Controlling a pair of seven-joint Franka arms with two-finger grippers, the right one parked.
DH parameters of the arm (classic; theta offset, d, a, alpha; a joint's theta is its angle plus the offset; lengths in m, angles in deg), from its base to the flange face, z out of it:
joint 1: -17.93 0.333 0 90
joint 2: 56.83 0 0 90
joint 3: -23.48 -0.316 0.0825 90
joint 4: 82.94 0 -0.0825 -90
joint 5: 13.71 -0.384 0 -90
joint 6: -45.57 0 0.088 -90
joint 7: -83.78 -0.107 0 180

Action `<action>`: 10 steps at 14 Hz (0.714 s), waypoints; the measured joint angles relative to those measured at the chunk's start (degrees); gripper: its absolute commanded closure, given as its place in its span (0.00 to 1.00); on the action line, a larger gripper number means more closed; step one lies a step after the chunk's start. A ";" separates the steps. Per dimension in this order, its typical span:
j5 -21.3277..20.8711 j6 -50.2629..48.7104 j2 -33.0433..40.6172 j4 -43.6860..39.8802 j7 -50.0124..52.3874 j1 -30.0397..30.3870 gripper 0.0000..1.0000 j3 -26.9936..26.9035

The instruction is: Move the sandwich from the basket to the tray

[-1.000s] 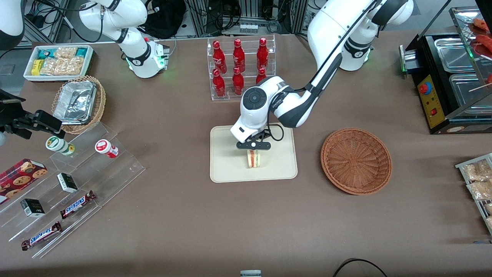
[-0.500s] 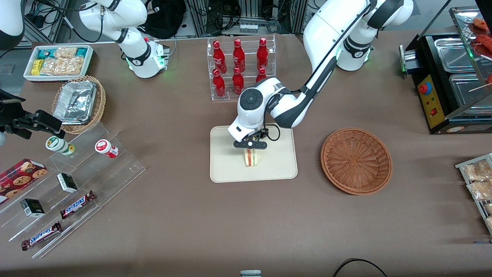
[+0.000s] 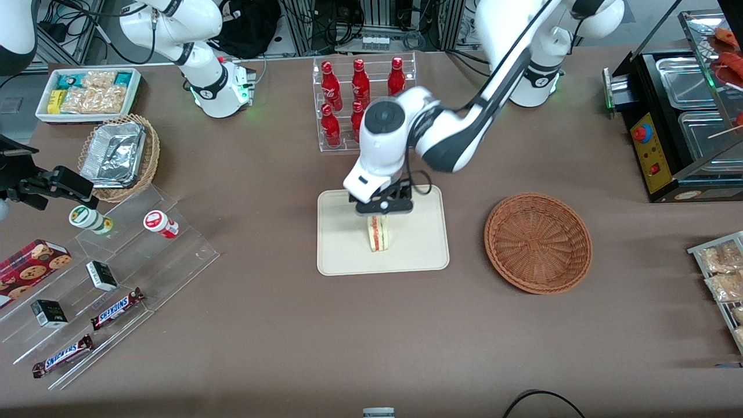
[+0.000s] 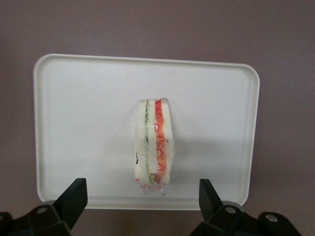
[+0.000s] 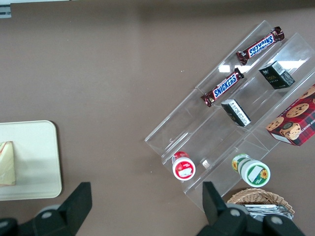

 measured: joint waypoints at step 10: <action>0.09 -24.06 20.24 -0.12 -2.32 16.84 0.00 -1.78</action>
